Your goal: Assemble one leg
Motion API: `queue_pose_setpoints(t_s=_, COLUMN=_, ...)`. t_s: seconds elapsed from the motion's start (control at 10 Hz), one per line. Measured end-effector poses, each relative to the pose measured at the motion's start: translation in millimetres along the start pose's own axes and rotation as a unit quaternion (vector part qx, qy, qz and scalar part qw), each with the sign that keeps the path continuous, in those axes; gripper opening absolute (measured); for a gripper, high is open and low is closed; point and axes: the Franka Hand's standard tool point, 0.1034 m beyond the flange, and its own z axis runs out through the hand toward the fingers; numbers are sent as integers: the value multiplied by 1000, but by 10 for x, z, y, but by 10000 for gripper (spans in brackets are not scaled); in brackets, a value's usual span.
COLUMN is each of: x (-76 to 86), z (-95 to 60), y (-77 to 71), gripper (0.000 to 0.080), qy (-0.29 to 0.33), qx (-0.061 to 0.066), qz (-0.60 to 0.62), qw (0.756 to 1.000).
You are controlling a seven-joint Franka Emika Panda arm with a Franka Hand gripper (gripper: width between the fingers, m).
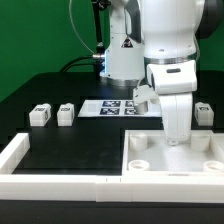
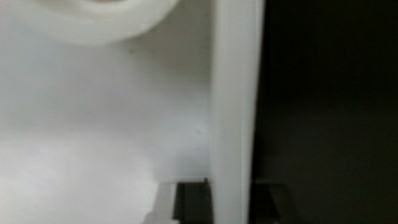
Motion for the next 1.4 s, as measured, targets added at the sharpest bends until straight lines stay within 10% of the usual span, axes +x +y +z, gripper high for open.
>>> queue_pose_setpoints(t_s=0.2, x=-5, z=3, y=-2, gripper=133, qy=0, qx=0, qz=1, qw=1000)
queue_pose_setpoints(t_s=0.6, x=-14, z=4, y=-1, gripper=615, qy=0, qx=0, qz=1, qw=1000)
queue_pose_setpoints(t_s=1.2, x=-22, z=3, y=0, gripper=649, qy=0, qx=0, qz=2, qw=1000)
queue_pose_setpoints(t_s=1.4, x=23, z=-211, y=-29, gripper=649, qy=-5, qx=-12, qz=35, qw=999)
